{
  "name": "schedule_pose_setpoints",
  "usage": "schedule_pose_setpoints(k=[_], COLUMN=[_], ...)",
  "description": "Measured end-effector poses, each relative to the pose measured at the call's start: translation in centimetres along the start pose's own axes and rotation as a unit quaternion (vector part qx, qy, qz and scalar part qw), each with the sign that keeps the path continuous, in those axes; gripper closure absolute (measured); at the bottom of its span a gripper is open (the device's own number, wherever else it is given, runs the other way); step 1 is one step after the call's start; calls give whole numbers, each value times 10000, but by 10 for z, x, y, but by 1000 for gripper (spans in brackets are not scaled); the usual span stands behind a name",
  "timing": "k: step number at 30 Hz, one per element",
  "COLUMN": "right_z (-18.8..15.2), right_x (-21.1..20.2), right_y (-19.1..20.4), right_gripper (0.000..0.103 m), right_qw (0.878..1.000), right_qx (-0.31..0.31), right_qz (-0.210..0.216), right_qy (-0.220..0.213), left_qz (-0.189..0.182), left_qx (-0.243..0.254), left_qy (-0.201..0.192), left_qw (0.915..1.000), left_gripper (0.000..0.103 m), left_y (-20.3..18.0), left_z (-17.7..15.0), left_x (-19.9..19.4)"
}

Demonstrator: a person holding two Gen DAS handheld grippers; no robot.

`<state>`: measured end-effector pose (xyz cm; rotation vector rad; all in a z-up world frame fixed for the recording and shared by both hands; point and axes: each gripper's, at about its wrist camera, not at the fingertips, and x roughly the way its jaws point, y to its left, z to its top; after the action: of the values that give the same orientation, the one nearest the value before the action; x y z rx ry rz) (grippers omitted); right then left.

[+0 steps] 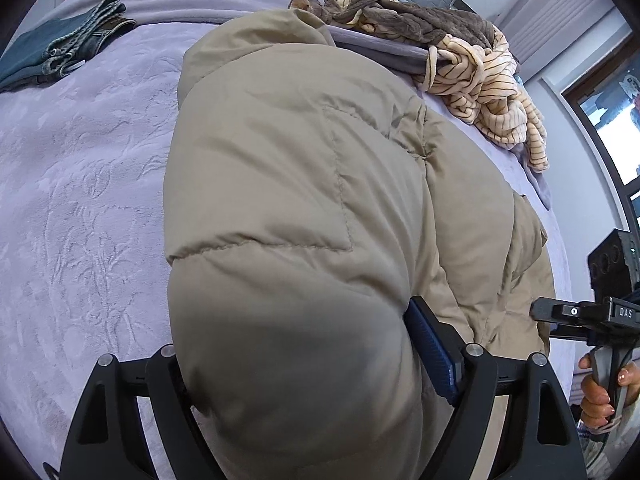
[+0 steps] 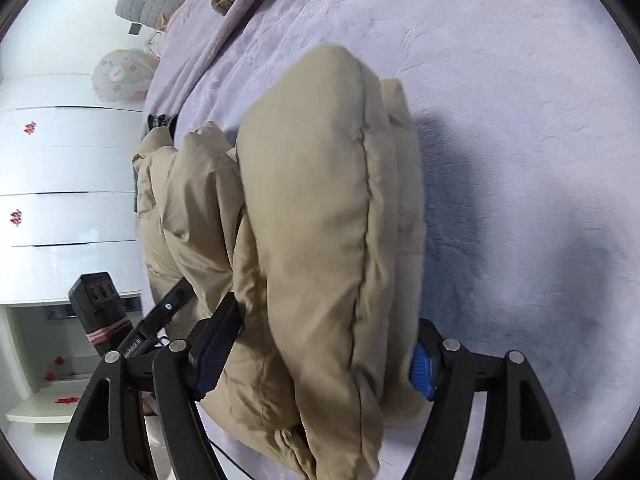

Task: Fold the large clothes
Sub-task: 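Lower the jacket bundle onto the bed and square it with both tools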

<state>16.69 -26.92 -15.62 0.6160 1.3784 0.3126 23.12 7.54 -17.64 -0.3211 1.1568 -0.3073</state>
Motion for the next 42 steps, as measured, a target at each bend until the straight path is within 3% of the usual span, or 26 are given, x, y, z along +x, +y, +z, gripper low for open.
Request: schedule_pose_setpoints(k=[2,5,6,8,9,11,12,15,17,20,25,28,31,33,35,42], right_z=[0,6,22,31,37,45,43,30,30,28,19,26,36,41,42,38], right_x=[-19,-41,-41,-29,-23,-17,-18,-24,-14,-9,-41,-33,-6,12,25,28], right_y=[20,42,37,63,79,98,103,107,112,111,122,131,127,109,89,78], right_gripper=[26,26,26,31,39,89,94,94,94,94,93,89,89,91,99,100], right_qw=[9977,9930,9916,9887,9874,9856,9849,9821,9808,9798,9751,9766,9815,9853,9879,9879], right_qx=[-203,-491,-571,-781,-868,-979,-1025,-1267,-1373,-1333,-1500,-1640,-1418,-1009,-742,-726], right_qz=[-427,-468,-483,-564,-645,-844,-890,-912,-963,-1102,-523,-461,-823,-1105,-1185,-1252], right_qy=[-493,-967,-1052,-1148,-1159,-1091,-1075,-1055,-994,-1008,-1549,-1314,-992,-821,-677,-563], left_qz=[3,46,71,161,297,722,898,1010,933,934,1248,1317,1357,1394,1406,1517], left_qx=[-6,-5,-1,-2,-3,-21,-40,-173,-216,-100,461,520,495,532,630,654], left_qy=[19,23,23,25,-10,-306,-529,-1166,-1316,-956,-823,-800,-787,-777,-772,-647], left_qw=[10000,10000,10000,9999,9996,9969,9945,9879,9867,9910,9877,9867,9864,9858,9850,9841], left_gripper=[18,17,16,16,17,17,17,17,17,17,17,17,17,17,17,16], left_y=[-1,-1,-1,-3,-4,-5,-4,2,3,-4,-29,-32,-34,-37,-41,-47], left_z=[1,2,1,3,3,4,4,9,16,24,15,12,12,10,8,0], left_x=[0,-1,-1,-3,-7,-23,-34,-63,-66,-42,-16,-12,-12,-11,-8,-18])
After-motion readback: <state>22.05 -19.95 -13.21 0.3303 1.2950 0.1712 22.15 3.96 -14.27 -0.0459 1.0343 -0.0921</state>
